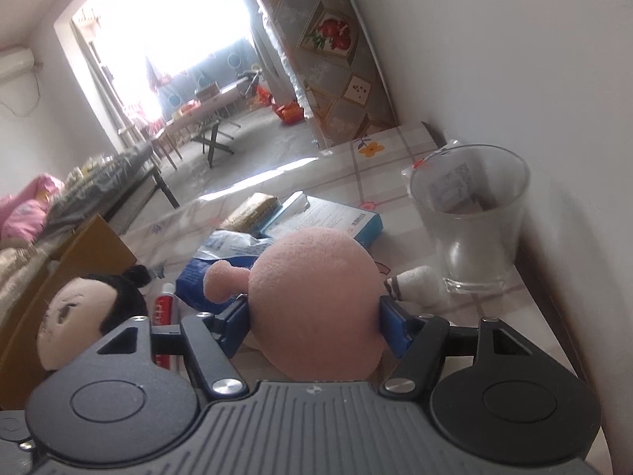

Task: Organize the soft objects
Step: 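Grasp and lift the pink plush pig with the right gripper while the left gripper holds the pad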

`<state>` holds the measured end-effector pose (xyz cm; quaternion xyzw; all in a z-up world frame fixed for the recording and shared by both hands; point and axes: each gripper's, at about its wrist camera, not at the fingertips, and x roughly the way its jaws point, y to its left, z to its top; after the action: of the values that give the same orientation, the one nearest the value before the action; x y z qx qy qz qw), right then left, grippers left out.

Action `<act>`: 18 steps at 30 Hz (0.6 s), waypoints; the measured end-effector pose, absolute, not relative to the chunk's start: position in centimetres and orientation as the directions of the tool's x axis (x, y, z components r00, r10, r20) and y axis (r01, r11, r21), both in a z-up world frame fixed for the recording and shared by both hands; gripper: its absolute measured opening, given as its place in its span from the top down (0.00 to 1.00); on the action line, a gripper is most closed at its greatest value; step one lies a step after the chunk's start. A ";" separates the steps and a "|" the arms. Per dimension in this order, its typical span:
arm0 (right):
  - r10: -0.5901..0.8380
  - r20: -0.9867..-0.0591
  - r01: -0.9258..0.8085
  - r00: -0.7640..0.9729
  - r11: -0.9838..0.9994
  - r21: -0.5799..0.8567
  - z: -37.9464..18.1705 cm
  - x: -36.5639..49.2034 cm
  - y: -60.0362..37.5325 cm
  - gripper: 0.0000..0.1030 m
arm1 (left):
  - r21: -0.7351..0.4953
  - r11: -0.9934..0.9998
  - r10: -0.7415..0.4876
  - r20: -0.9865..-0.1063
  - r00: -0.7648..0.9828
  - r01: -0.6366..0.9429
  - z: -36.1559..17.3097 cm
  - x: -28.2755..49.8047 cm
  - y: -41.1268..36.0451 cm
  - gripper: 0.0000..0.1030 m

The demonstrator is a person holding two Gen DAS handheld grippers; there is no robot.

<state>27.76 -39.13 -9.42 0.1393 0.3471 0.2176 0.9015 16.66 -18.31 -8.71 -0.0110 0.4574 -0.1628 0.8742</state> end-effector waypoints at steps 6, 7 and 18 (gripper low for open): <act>0.544 -0.497 -0.282 0.676 0.814 0.508 -7.6 25.0 -41.8 0.31 | -0.186 0.939 -0.323 -0.768 0.554 0.289 -7.6 15.7 -17.8 0.19; 0.553 -0.485 -0.283 0.677 0.805 0.522 -7.3 24.4 -42.1 0.31 | -0.190 0.936 -0.331 -0.759 0.560 0.295 -7.2 15.4 -17.7 0.19; 0.604 -0.379 -0.340 0.701 0.750 0.567 -2.0 18.1 -42.6 0.31 | -0.256 0.912 -0.405 -0.670 0.622 0.319 -3.3 11.3 -14.7 0.19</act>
<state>18.12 -42.65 -2.03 0.2340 0.2816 0.2646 0.8921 11.28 -14.72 -3.29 -0.0559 0.3851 -0.2016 0.8988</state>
